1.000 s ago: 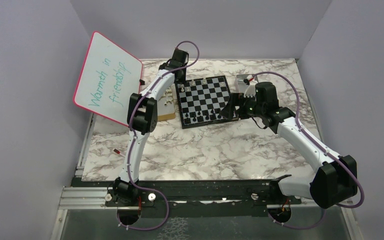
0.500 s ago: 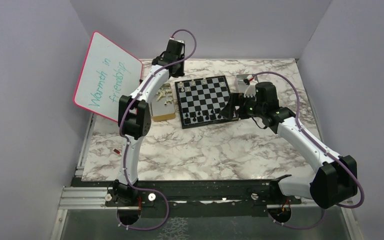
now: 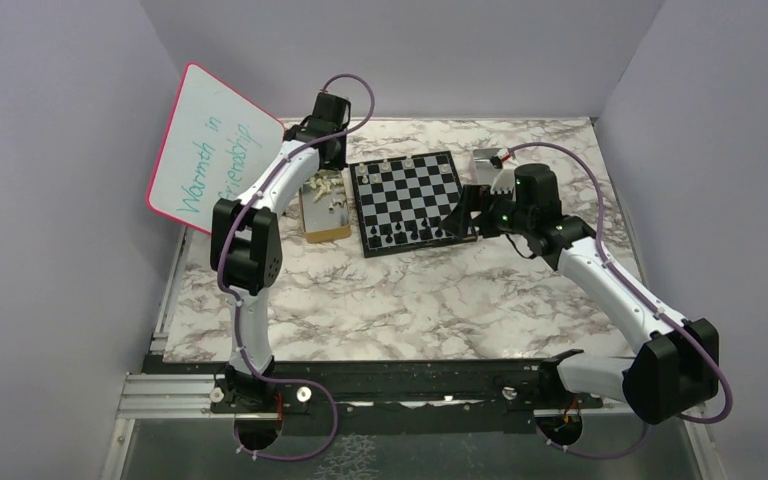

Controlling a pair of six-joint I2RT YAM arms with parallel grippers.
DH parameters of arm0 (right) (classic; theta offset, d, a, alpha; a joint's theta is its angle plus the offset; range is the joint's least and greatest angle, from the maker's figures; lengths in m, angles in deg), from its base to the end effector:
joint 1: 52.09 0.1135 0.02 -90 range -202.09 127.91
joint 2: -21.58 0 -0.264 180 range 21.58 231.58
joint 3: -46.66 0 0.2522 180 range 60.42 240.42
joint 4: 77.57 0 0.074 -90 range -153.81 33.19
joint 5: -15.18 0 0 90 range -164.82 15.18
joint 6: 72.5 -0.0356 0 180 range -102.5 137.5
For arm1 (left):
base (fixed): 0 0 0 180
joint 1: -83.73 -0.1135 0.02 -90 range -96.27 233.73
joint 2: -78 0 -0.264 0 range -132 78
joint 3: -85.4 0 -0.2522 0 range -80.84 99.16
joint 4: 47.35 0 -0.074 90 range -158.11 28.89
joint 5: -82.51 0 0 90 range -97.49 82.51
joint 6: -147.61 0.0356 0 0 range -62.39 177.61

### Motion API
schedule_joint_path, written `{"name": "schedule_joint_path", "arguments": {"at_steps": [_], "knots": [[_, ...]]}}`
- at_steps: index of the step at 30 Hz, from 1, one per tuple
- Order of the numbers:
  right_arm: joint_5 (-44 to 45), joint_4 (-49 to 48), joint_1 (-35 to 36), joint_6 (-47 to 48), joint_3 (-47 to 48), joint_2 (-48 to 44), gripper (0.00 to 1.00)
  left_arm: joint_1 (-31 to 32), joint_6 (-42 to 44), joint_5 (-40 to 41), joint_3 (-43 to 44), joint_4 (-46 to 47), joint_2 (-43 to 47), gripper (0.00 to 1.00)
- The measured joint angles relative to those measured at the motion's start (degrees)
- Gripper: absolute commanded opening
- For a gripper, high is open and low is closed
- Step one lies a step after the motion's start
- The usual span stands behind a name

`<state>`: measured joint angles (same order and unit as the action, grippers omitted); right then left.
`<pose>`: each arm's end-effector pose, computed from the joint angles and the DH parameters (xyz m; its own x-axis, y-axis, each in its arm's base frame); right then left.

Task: Set up the chess pieces on the board
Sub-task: Pick up the chess piece from the storage box.

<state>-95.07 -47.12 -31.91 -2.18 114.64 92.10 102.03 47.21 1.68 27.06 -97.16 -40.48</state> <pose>0.2529 0.1061 0.2927 -0.6820 0.0860 -0.7263 -0.3892 0.7981 0.4599 0.4505 -0.1430 0.2802 -0.7160 0.0491 -0.6963 0.0781 0.9969 -0.0100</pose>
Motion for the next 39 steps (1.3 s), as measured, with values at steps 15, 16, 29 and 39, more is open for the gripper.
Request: {"name": "schedule_joint_path", "arguments": {"at_steps": [15,16,29,39], "knots": [[0.0,-0.02,0.0,0.0,-0.87,-1.01,1.0,-3.08,-1.2,0.2,-12.0,0.26,3.13,0.27],[-0.02,0.0,0.0,0.0,-0.87,-1.01,1.0,-3.15,-1.2,0.11,-12.31,0.2,3.13,0.27],[-0.02,-0.04,0.0,-0.02,-0.9,-1.01,1.0,-4.0,-1.88,-4.87,-13.73,0.79,3.1,0.33],[-0.24,-0.07,0.0,-0.26,-0.98,-1.03,1.0,-3.96,-2.89,-7.56,-15.1,0.44,2.86,0.33]]}}
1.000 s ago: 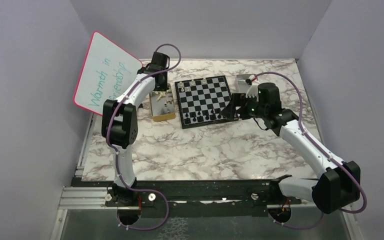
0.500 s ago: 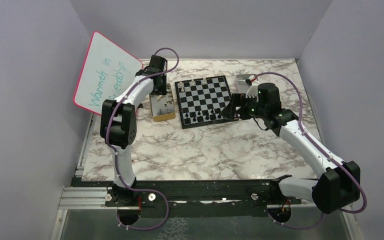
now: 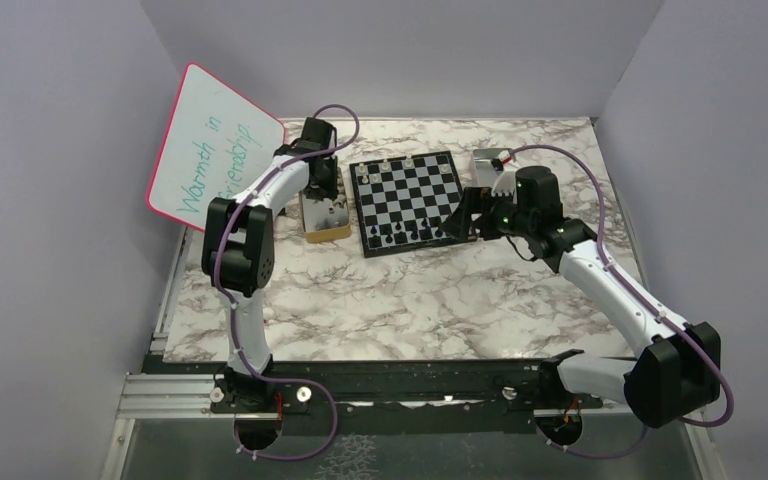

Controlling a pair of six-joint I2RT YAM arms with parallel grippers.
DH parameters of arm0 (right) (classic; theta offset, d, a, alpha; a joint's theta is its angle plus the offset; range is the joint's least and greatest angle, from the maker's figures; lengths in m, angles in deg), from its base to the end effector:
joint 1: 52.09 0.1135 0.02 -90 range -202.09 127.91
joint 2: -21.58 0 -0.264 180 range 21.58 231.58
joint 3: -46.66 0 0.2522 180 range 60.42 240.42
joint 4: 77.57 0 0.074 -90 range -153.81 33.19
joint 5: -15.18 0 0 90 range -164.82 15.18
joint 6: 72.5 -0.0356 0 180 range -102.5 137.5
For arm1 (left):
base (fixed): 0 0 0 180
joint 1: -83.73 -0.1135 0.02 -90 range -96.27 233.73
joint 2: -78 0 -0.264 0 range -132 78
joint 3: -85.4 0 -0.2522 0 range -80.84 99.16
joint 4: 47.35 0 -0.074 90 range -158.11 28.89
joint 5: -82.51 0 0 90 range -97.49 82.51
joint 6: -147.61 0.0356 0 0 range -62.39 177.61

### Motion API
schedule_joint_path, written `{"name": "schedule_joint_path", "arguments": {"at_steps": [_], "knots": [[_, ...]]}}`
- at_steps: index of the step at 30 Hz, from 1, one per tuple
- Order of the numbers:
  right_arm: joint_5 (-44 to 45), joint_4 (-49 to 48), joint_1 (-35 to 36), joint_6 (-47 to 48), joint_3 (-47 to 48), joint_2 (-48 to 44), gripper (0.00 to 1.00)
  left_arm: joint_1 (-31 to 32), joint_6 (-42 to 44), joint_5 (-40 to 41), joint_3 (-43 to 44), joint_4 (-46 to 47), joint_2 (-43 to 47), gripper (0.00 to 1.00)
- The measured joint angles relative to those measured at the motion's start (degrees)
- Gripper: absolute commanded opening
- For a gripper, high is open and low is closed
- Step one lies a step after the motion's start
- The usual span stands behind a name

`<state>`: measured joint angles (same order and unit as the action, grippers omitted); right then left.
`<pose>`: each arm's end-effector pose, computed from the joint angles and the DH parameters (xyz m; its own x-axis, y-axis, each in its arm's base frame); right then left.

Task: Set up the chess pieces on the board
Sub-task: Pick up the chess piece from the storage box.

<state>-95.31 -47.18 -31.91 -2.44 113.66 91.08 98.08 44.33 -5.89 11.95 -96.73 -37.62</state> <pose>0.2488 0.1047 0.2915 -0.6834 0.0892 -0.7245 -0.3893 0.7951 0.4651 0.4270 -0.1082 0.2184 -0.8572 -0.0177 -0.5147 0.0377 0.9946 -0.0970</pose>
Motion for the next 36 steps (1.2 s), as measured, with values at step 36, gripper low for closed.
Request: {"name": "schedule_joint_path", "arguments": {"at_steps": [36], "knots": [[-0.02,0.0,0.0,0.0,-0.31,-0.63,1.0,0.0,0.26,-0.28,2.43,0.57,-6.56,0.29]]}}
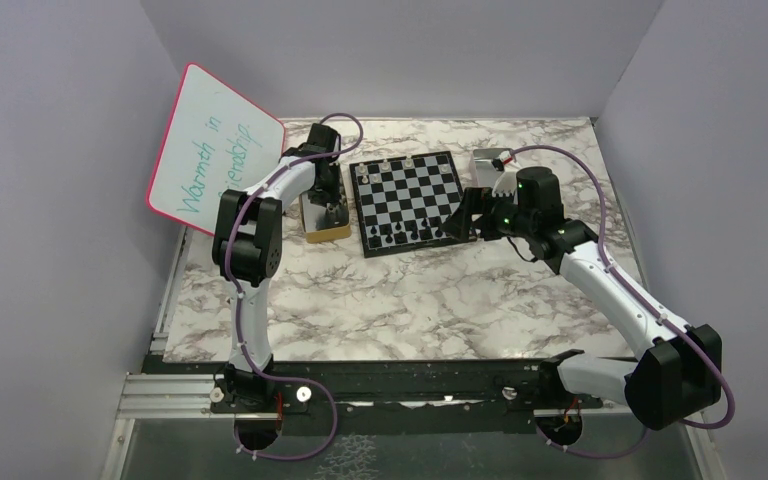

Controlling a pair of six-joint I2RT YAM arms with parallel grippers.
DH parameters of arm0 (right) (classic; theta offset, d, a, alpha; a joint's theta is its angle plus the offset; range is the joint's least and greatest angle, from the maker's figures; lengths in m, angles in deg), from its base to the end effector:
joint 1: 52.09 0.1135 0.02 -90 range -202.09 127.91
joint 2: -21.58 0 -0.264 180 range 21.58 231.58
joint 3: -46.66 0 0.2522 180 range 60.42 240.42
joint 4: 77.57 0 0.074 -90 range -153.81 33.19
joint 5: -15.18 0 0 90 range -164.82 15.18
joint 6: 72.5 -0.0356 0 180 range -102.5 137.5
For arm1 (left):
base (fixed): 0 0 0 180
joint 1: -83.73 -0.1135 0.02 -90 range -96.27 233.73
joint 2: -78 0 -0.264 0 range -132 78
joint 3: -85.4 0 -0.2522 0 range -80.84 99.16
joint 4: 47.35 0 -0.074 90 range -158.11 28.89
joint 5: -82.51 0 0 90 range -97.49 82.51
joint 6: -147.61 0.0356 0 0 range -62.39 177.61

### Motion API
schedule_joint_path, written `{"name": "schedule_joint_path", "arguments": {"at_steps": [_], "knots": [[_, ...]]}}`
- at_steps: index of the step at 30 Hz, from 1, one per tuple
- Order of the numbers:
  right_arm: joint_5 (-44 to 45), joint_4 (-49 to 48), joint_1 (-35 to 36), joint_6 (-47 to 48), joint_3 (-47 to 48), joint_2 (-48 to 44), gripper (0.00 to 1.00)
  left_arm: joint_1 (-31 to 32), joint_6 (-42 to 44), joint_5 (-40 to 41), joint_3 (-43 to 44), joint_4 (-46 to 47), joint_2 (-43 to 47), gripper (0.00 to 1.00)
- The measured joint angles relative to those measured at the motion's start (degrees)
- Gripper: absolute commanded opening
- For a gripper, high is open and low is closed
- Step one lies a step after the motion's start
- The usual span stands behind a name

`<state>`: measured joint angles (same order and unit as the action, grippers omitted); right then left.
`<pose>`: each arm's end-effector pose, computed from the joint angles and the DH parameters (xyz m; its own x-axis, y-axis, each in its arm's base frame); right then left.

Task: Set up the chess pieces on the board
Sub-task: Pick up the chess piece from the storage box.

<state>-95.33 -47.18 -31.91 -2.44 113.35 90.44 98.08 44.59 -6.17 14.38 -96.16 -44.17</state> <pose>0.2466 0.1039 0.2924 -0.6796 0.0905 -0.7280 -0.3920 0.7940 0.4647 0.4435 -0.1126 0.1827 -0.8869 -0.0056 -0.4620 0.0385 0.9956 -0.0860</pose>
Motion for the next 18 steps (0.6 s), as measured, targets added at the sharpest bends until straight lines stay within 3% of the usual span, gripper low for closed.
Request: {"name": "schedule_joint_path", "arguments": {"at_steps": [11,18], "knots": [[0.0,0.0,0.0,0.0,-0.28,-0.33,1.0,0.0,-0.02,-0.02,-0.15,-0.39,0.0,0.28],[0.0,-0.02,0.0,-0.02,-0.61,-0.74,1.0,0.0,0.04,-0.02,-0.2,-0.9,0.0,0.2]]}}
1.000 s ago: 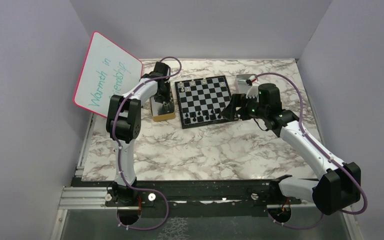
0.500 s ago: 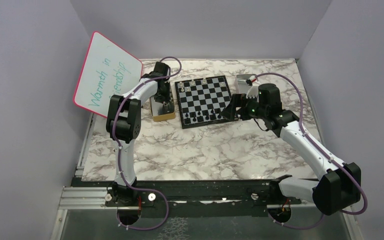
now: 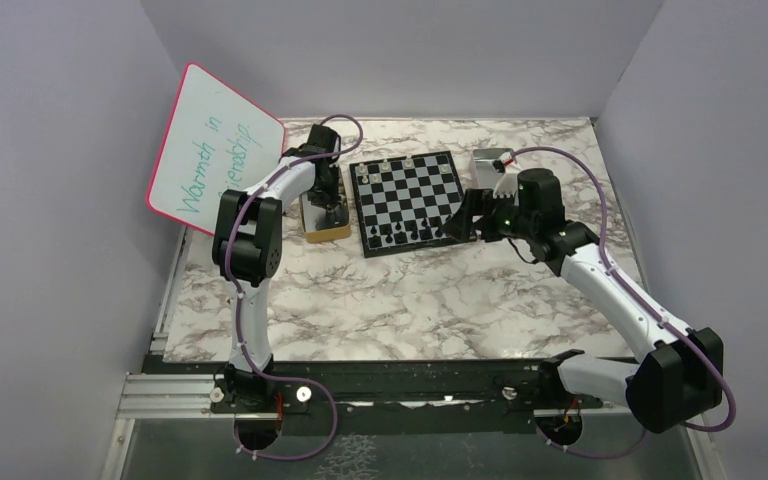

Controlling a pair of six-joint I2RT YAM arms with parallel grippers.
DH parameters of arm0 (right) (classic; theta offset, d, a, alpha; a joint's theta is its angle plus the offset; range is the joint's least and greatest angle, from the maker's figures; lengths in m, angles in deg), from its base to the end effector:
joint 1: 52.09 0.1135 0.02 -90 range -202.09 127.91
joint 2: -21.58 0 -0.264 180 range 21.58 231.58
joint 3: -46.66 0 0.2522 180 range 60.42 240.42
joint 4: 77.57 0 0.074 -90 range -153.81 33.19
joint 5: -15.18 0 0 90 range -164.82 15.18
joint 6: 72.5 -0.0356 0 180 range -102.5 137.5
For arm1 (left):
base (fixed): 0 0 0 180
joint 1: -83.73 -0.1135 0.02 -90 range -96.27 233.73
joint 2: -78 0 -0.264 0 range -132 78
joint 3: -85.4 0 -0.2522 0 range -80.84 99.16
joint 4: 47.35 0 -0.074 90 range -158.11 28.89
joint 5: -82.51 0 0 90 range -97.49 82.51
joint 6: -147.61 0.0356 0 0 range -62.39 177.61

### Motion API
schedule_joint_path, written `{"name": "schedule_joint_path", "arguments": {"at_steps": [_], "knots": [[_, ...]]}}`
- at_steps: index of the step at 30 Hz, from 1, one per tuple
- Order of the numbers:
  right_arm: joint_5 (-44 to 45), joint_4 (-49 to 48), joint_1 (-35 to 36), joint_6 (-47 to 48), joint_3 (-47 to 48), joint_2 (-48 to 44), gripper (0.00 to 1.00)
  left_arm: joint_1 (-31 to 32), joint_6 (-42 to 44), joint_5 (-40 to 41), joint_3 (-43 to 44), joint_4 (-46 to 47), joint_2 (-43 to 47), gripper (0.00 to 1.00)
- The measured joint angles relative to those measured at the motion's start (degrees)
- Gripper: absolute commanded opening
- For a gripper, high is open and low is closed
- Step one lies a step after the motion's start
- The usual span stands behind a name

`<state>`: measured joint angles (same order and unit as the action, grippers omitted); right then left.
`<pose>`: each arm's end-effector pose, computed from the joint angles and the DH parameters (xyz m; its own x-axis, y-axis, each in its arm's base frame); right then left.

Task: Set up the chess pieces on the board
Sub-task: Pick up the chess piece from the storage box.

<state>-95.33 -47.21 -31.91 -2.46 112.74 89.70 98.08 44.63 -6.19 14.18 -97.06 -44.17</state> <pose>0.2438 0.1029 0.2920 -0.6778 0.0915 -0.7295 -0.3930 0.7935 0.4647 0.4415 -0.1121 0.1808 -0.8953 -0.0027 -0.4454 0.0377 0.9959 -0.0819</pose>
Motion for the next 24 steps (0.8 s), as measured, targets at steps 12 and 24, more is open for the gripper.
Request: {"name": "schedule_joint_path", "arguments": {"at_steps": [12,24], "knots": [[-0.02,0.0,0.0,-0.09,-0.39,-0.26,1.0,0.0,0.87,0.0,0.0,-0.28,0.39,0.17],[-2.25,-1.6,0.0,-3.21,-0.39,0.04,1.0,0.0,1.03,-2.05,-0.31,-0.42,10.64,0.16]]}}
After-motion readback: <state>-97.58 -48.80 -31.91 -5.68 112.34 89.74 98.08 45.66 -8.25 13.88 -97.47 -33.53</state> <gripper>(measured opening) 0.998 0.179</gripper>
